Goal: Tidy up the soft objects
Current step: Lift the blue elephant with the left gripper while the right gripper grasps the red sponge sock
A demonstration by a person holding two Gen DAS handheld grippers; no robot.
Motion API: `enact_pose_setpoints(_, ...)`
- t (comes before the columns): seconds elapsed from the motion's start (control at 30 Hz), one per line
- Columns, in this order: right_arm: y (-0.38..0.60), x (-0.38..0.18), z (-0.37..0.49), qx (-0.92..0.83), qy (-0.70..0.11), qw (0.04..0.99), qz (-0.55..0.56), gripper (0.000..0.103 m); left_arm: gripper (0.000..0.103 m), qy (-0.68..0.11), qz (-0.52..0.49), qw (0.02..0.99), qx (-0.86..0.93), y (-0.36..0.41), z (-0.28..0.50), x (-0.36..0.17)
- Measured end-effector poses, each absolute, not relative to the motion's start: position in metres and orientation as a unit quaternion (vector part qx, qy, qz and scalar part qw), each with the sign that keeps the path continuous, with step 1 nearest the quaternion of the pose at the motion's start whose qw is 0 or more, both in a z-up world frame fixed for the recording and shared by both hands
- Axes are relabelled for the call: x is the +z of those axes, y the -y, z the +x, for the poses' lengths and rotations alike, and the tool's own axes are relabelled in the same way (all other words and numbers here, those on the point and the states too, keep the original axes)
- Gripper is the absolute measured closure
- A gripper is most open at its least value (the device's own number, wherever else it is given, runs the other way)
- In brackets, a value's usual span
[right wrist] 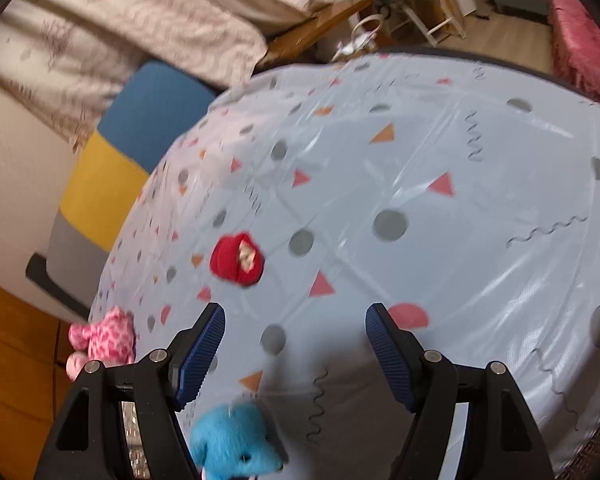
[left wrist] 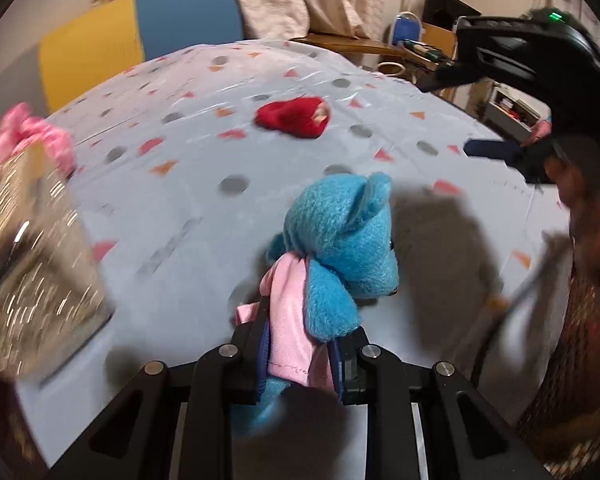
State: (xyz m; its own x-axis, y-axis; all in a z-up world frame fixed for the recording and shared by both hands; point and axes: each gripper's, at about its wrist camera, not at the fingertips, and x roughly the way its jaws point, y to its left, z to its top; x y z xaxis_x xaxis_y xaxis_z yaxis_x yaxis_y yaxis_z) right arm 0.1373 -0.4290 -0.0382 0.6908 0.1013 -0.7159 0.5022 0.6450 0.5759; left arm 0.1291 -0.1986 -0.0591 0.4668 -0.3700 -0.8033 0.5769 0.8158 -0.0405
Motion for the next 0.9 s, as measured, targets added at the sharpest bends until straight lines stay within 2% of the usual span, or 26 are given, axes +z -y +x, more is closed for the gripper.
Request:
enact_pose_setpoints(0.17, 0.4, -0.042, 0.159, -0.071, -0.432, 0.827, 0.353, 0.029, 0.077, -0.413, 0.13, 0.867, -0.246, 0.16, 0.099, -0.066)
enact_pose_setpoints(0.37, 0.353, -0.019, 0.222, -0.003, -0.477, 0.865, 0.158, 0.029, 0.073, -0.413, 0.124, 0.869, -0.244, 0.153, 0.102, -0.07)
enact_pose_setpoints(0.53, 0.332, -0.027, 0.283, -0.009, -0.501, 0.865, 0.028, 0.029, 0.066, -0.423, 0.112, 0.866, -0.243, 0.155, 0.109, -0.073)
enact_pose_setpoints(0.8, 0.327, -0.068, 0.341, -0.028, -0.545, 0.836, -0.052, 0.03, 0.061, -0.44, 0.089, 0.861, -0.238, 0.15, 0.12, -0.079)
enact_pose_setpoints(0.83, 0.328, -0.074, 0.342, -0.029, -0.551, 0.832, -0.053, 0.052, 0.06, -0.439, 0.089, 0.862, -0.238, 0.15, 0.12, -0.08)
enact_pose_setpoints(0.87, 0.329, -0.079, 0.34, -0.023, -0.558, 0.828, -0.045, 0.065, 0.059, -0.439, 0.089, 0.862, -0.239, 0.15, 0.119, -0.08)
enact_pose_setpoints(0.9, 0.33, -0.079, 0.336, -0.021, -0.556, 0.83, -0.037, 0.065, 0.057, -0.439, 0.09, 0.861, -0.24, 0.151, 0.119, -0.08)
